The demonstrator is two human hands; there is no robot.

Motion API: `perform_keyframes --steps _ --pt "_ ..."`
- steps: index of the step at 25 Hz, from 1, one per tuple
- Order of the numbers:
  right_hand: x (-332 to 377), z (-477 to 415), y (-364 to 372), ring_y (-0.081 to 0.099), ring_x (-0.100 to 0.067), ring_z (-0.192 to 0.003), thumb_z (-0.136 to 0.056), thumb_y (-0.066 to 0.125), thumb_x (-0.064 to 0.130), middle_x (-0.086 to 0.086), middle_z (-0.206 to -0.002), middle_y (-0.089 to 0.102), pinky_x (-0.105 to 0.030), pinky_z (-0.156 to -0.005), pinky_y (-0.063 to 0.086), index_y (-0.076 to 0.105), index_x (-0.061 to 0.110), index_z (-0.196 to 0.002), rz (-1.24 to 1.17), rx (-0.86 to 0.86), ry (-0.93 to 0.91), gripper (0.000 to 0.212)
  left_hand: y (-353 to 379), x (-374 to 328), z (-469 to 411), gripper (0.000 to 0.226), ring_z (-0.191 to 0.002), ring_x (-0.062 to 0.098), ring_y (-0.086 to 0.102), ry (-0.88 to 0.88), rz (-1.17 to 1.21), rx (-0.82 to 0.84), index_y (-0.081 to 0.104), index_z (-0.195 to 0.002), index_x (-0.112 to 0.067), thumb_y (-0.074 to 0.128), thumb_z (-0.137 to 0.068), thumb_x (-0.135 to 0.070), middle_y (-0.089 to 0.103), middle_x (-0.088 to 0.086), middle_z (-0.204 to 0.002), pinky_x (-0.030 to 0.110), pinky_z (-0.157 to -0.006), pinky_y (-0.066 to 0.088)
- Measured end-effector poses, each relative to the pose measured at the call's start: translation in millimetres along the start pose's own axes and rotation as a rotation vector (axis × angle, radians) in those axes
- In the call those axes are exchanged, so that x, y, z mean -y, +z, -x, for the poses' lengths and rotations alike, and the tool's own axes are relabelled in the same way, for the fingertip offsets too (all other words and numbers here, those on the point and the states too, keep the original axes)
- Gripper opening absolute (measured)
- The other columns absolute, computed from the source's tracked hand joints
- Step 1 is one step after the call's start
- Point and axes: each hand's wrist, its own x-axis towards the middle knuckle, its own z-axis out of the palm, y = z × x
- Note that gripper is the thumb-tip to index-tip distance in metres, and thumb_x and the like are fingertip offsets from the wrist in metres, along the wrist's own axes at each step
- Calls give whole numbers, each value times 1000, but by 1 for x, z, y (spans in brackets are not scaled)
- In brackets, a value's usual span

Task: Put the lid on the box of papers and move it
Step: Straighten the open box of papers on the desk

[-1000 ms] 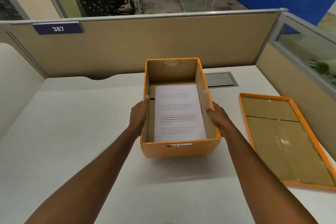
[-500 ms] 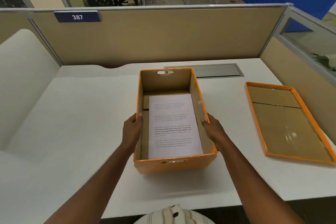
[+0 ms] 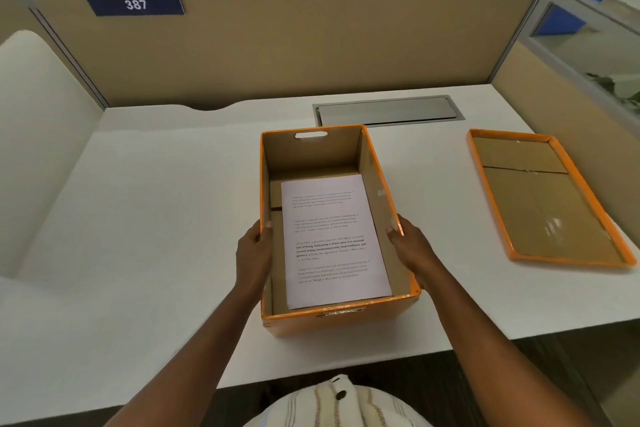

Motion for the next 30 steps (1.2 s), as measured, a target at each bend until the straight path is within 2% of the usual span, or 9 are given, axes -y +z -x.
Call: perform_keyframes --steps 2,4,8,11,17,19,22,25,30 --pt "-2 -1 0 41 -33 -134 -98 39 32 -7 -149 41 -46 -102 38 35 22 -143 21 -6 11 46 1 -1 1 31 -61 23 58 9 -9 0 62 -90 -11 42 -100 -31 62 9 -69 39 -60 50" --pt "-3 -3 1 42 -33 -133 -98 39 31 -8 -148 42 -45 -102 38 35 22 -143 46 -15 9 46 2 0 2 34 -85 42 63 21 -33 -7 61 -99 -2 41 -100 -29 65 27 -93 56 -77 54" --pt "-3 -4 3 41 -35 -134 -98 40 30 -9 -149 40 -45 -102 38 33 21 -144 88 -46 22 47 1 0 3 43 -108 45 59 11 -98 31 56 -119 0 37 -100 -34 62 27 -119 56 -91 50" --pt "-2 -2 2 39 -34 -135 -98 40 32 -9 -150 39 -46 -103 37 33 22 -145 86 -51 39 48 2 3 1 60 -135 37 42 -49 -237 -11 37 -144 -8 36 -98 -47 42 16 -150 52 -107 37" --pt "-2 -2 0 49 -30 -125 -98 40 33 -6 -142 49 -43 -98 41 41 22 -140 1 -32 54 44 1 -4 5 65 -108 40 61 38 -250 8 57 -119 1 28 -96 -52 65 24 -118 49 -90 50" --pt "-7 0 -1 53 -25 -117 -94 46 42 -1 -134 56 -39 -93 43 49 21 -133 -103 -3 62 44 0 -11 8 68 -129 41 48 44 -478 -30 43 -137 -2 29 -95 -54 52 23 -139 49 -102 43" --pt "-16 -2 -11 48 -24 -127 -81 50 64 1 -139 52 -43 -104 39 48 21 -135 -293 -41 65 69 15 -38 20 75 -146 37 19 238 -821 -156 24 -150 -9 30 -93 -58 27 19 -157 50 -117 23" --pt "-31 -17 -36 49 -20 -124 -81 48 67 0 -134 54 -43 -106 38 51 17 -132 -300 -124 62 72 66 -76 34 71 -148 26 17 418 -625 5 29 -148 -14 27 -93 -58 29 9 -158 41 -117 19" --pt "-61 -48 -84 54 -21 -116 -83 55 56 -3 -121 60 -34 -95 42 56 14 -119 -228 -173 46 55 172 -114 45 54 -142 23 33 444 -501 282 43 -141 -12 39 -98 -45 42 8 -151 37 -116 26"
